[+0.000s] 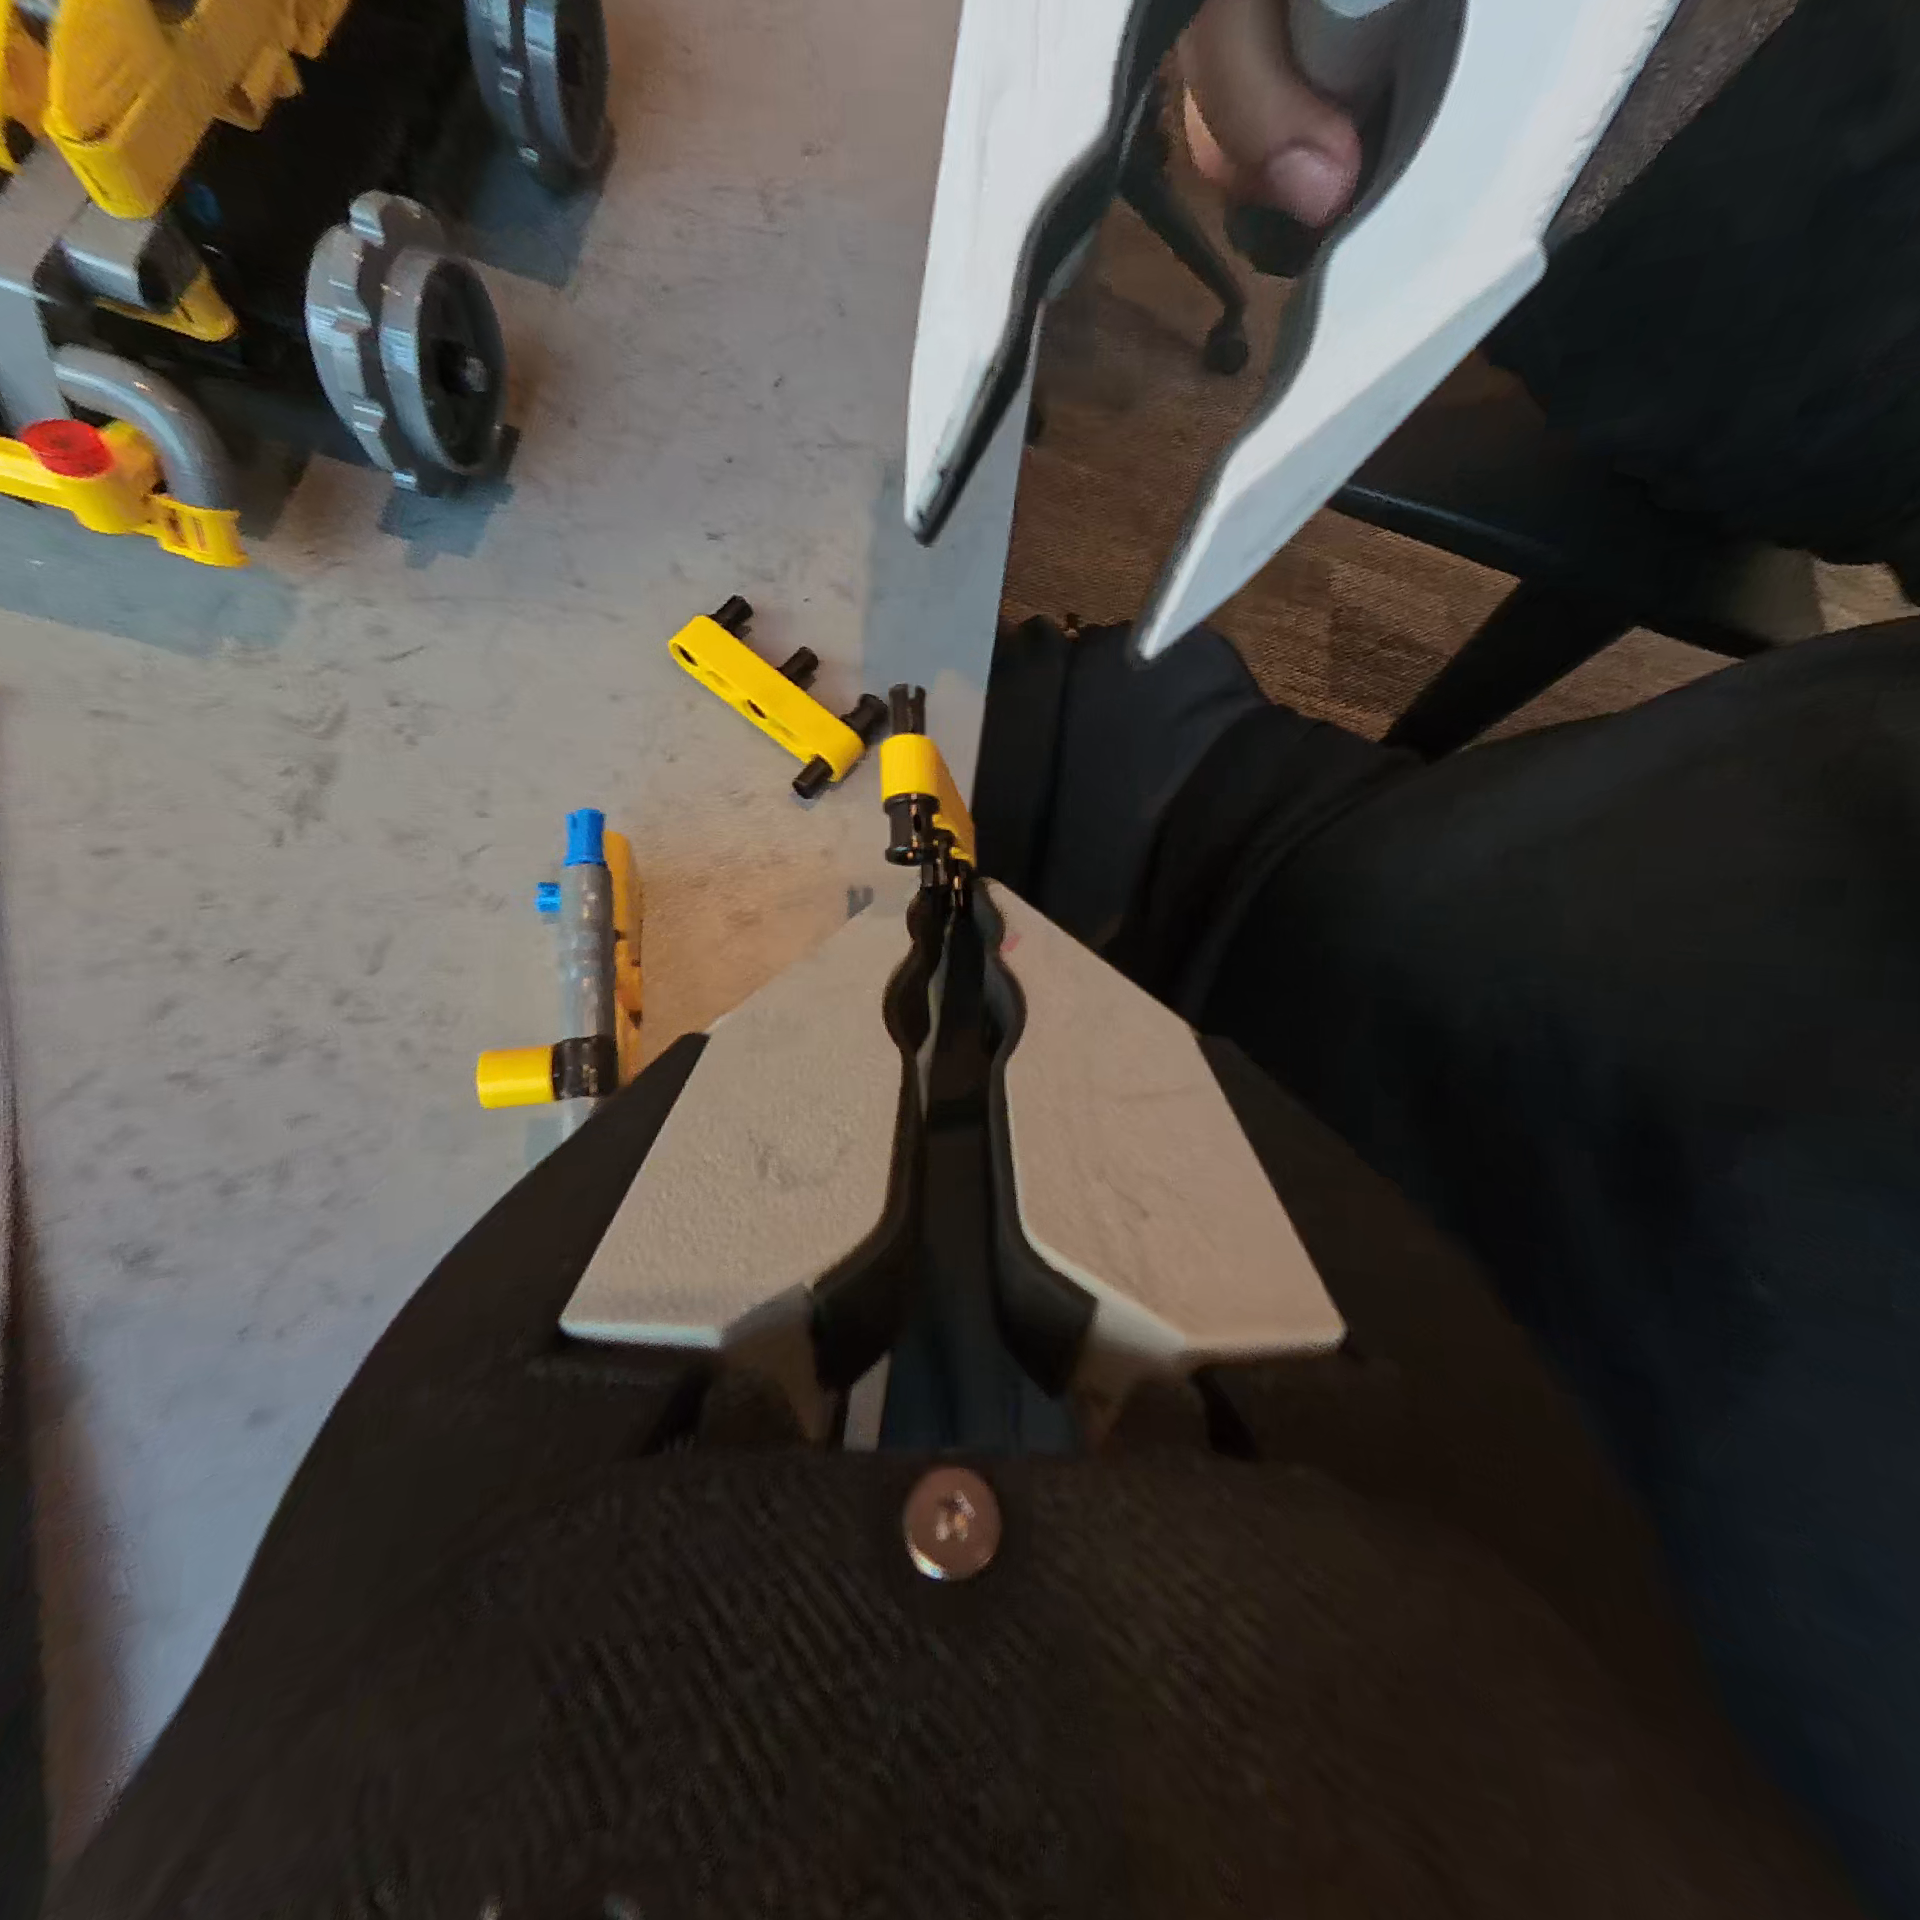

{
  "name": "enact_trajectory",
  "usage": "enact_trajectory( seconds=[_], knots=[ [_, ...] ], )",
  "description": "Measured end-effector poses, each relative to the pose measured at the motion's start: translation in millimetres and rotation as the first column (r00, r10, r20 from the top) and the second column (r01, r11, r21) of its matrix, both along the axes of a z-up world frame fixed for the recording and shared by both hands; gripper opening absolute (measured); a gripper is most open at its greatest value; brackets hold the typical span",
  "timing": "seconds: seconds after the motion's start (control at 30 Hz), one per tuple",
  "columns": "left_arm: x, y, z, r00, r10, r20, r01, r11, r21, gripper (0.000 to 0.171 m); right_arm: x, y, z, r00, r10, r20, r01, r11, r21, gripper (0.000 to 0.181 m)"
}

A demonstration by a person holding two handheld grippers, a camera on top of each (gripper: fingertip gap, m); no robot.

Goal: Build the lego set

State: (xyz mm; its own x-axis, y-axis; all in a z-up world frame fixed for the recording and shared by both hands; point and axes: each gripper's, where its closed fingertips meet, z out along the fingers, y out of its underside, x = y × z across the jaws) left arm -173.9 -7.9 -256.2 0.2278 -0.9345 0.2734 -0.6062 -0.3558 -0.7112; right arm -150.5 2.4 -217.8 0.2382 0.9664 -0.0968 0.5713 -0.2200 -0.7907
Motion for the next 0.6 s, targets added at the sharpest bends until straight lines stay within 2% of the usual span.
enact_trajectory(
  seconds=[0.1,0.17,0.27,0.33,0.43,0.6],
  knots=[
    [-4.9,11.8,3.3,0.999,0.036,-0.022,-0.034,0.994,0.109,0.001,3.7,6.7,-14.3,0.997,-0.040,0.063,0.041,0.999,-0.024,0.034],
    [-12.4,19.3,1.5,0.995,0.061,-0.084,-0.045,0.982,0.182,0.001,10.5,16.4,-23.4,0.990,-0.101,0.095,0.104,0.994,-0.037,0.031],
    [-19.2,23.3,-2.2,0.985,0.079,-0.152,-0.040,0.969,0.246,0.000,12.0,21.6,-28.1,0.983,-0.169,0.073,0.177,0.975,-0.133,0.033],
    [-17.0,19.9,-1.8,0.988,0.067,-0.141,-0.034,0.974,0.225,0.000,8.6,21.3,-25.4,0.983,-0.174,0.049,0.180,0.972,-0.151,0.037],
    [-14.1,15.6,-1.9,0.994,0.057,-0.098,-0.043,0.989,0.142,0.000,8.6,27.7,-25.4,0.976,-0.205,0.073,0.211,0.974,-0.085,0.045],
    [-13.8,15.8,1.1,0.997,0.071,-0.041,-0.068,0.995,0.072,0.001,-11.3,13.9,3.0,0.991,-0.125,-0.043,0.125,0.992,0.012,0.024]
  ],
)
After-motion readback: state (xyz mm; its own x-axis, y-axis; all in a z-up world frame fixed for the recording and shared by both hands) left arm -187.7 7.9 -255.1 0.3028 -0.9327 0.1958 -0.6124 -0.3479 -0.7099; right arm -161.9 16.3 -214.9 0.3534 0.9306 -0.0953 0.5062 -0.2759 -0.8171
